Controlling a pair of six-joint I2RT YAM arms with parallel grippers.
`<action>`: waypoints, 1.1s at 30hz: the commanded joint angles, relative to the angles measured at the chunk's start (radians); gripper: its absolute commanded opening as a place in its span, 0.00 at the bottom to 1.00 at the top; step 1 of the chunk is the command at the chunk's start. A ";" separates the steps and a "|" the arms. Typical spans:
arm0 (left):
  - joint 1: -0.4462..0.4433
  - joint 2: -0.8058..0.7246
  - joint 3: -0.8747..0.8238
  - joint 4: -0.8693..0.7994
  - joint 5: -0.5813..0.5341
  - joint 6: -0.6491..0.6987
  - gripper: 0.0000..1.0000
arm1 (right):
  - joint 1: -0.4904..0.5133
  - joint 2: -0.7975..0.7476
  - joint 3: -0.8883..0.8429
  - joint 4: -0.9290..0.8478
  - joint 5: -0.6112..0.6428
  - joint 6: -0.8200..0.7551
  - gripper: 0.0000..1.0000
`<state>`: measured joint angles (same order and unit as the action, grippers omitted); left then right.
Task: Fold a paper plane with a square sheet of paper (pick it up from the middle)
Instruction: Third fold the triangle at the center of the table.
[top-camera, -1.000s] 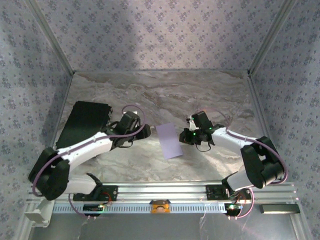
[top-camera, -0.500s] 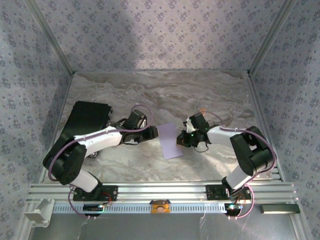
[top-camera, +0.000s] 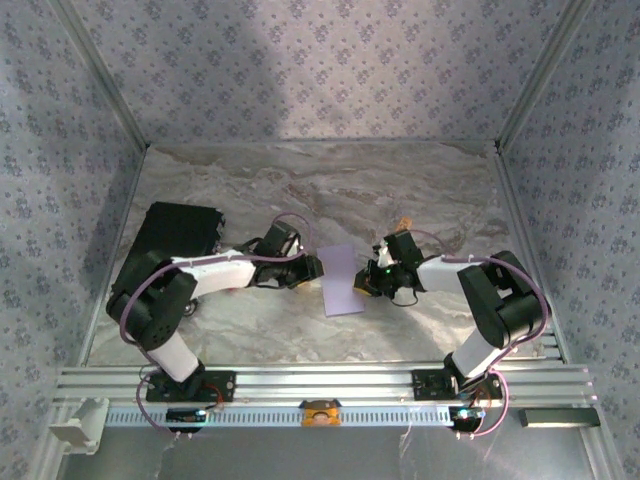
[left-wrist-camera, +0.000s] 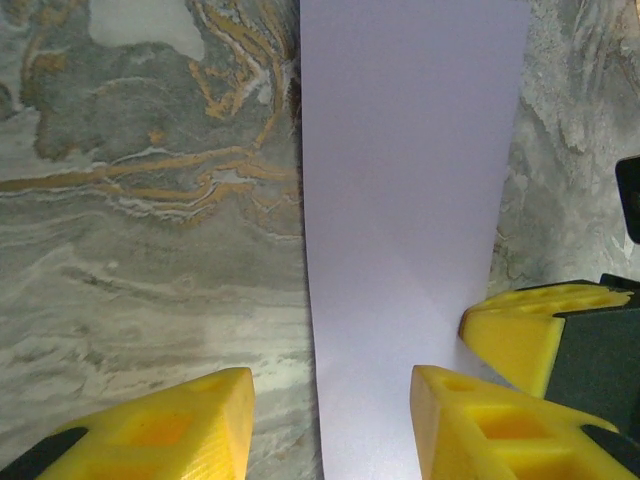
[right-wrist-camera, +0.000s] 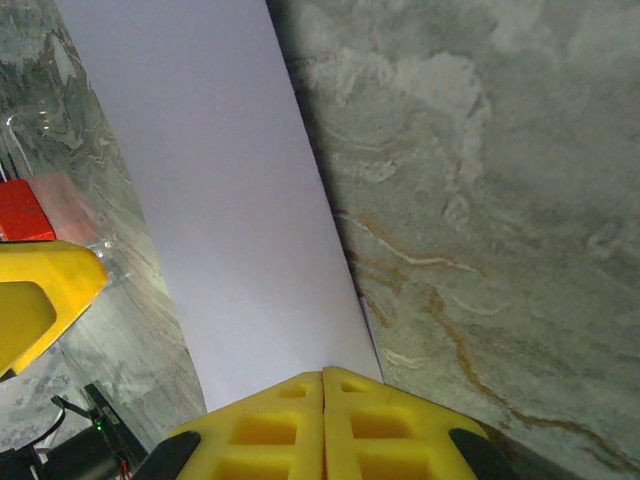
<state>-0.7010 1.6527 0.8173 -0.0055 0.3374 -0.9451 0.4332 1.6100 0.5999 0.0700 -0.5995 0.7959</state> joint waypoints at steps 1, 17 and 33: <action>-0.009 0.030 0.037 0.044 0.041 -0.023 0.41 | -0.001 0.024 -0.032 -0.058 0.044 0.031 0.09; -0.031 0.102 0.026 0.108 0.050 -0.065 0.39 | -0.010 0.013 -0.028 -0.108 0.075 0.011 0.08; -0.031 0.100 0.007 0.156 0.065 -0.092 0.36 | -0.021 0.019 -0.053 -0.047 0.056 0.050 0.09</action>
<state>-0.7269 1.7550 0.8330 0.1345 0.3969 -1.0237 0.4229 1.6096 0.5850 0.0975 -0.6079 0.8246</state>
